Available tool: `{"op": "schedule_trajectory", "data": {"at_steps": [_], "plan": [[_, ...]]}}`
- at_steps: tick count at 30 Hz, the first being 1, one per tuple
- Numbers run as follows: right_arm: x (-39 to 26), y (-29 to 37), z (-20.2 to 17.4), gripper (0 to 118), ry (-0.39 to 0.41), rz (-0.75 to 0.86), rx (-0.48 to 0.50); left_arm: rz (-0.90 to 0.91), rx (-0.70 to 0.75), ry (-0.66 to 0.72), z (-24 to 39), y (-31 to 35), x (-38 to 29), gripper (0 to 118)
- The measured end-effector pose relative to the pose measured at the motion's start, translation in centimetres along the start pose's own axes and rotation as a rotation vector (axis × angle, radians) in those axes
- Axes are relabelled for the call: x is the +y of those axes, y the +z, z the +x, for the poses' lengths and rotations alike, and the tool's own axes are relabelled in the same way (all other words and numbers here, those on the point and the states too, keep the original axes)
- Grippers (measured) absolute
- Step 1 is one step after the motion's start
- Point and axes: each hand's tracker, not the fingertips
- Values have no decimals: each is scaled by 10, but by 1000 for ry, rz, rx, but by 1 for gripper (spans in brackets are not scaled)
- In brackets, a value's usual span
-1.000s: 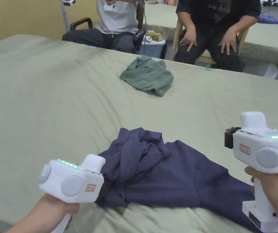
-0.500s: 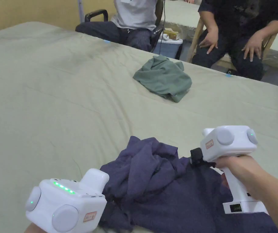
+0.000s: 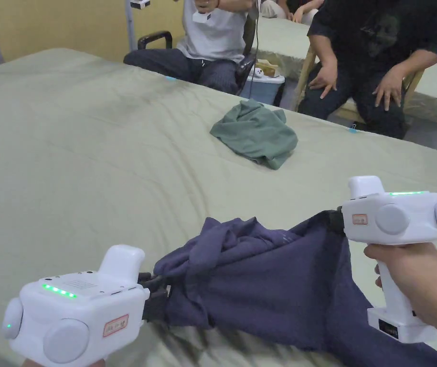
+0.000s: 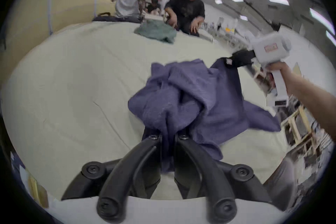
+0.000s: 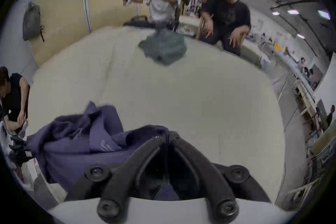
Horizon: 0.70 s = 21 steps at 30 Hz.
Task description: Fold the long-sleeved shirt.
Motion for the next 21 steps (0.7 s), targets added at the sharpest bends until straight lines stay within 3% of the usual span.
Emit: {"op": "schedule_trajectory", "data": {"at_steps": [4, 7, 10, 13, 18, 21], "plan": [[25, 74, 16, 12, -72, 146, -4, 127, 5, 15, 10, 45, 36, 11], [44, 131, 27, 12, -54, 249, -91, 257, 46, 29, 16, 87, 76, 11], [61, 195, 42, 12, -101, 349, -90, 372, 36, -9, 24, 132, 119, 10], [76, 255, 50, 12, -90, 444, -180, 451, 61, -77, 36, 166, 161, 10], [101, 348, 77, 12, -169, 551, -297, 504, 83, -92, 51, 203, 224, 10], [117, 400, 87, 12, -135, 585, -378, 523, 64, -137, 70, 221, 264, 10]]}}
